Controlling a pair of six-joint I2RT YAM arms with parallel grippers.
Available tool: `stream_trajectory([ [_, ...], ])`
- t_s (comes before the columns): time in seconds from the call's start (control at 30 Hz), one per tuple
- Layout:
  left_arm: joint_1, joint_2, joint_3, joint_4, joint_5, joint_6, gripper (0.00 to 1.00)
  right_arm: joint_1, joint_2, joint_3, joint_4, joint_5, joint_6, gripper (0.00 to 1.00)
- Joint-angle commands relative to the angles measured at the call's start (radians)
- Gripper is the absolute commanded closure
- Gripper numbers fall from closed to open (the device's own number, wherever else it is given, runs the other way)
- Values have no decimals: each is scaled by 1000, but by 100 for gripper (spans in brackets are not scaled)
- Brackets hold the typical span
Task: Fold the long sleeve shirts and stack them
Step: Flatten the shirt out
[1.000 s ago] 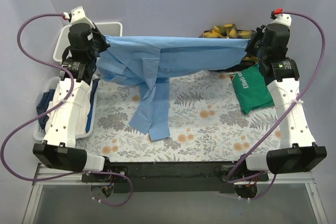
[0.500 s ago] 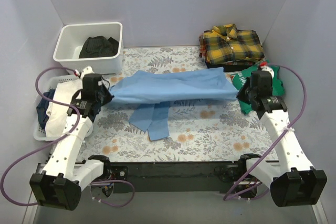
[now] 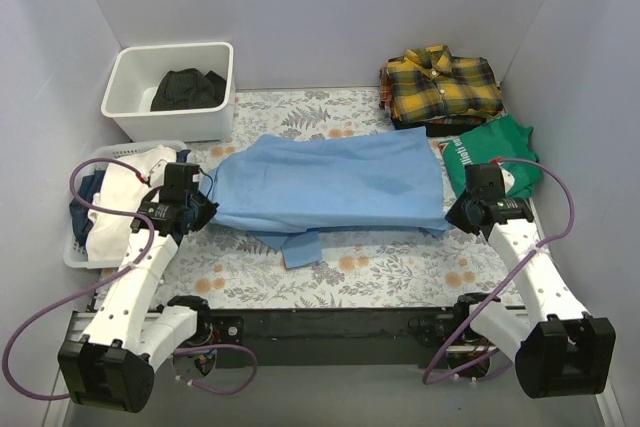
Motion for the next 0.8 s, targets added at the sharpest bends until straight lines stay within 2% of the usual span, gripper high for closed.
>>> stream_trajectory([
  [0.0, 17, -40, 76, -23, -179, -28, 100, -21, 28, 73, -15, 165, 8, 99],
  [0.1, 17, -75, 119, -15, -234, -7, 100, -21, 13, 109, 17, 223, -15, 99],
  [0.17, 17, -85, 116, 37, -221, 42, 100, -25, 6, 110, 70, 225, -43, 99],
  [0.3, 17, 18, 122, 127, -170, 84, 100, -36, 69, 124, 107, 164, -72, 99],
  [0.37, 17, 97, 148, 181, -147, 88, 100, -57, 163, 162, 129, 75, -94, 99],
  [0.43, 17, 245, 203, 239, -106, 137, 100, -76, 292, 214, 132, 9, -123, 99],
  [0.5, 21, 340, 251, 267, -81, 165, 100, -87, 391, 320, 135, -22, -140, 99],
  [0.53, 24, 433, 297, 299, -66, 191, 100, -93, 490, 358, 136, -46, -158, 99],
  [0.6, 34, 515, 351, 322, -44, 211, 100, -94, 624, 478, 141, -54, -172, 99],
  [0.7, 48, 621, 414, 350, -6, 219, 100, -94, 735, 618, 120, -88, -210, 99],
  [0.73, 53, 636, 418, 380, 16, 225, 100, -94, 770, 648, 91, -85, -215, 85],
  [0.77, 54, 668, 429, 386, 45, 239, 100, -87, 770, 661, 89, -74, -227, 77],
])
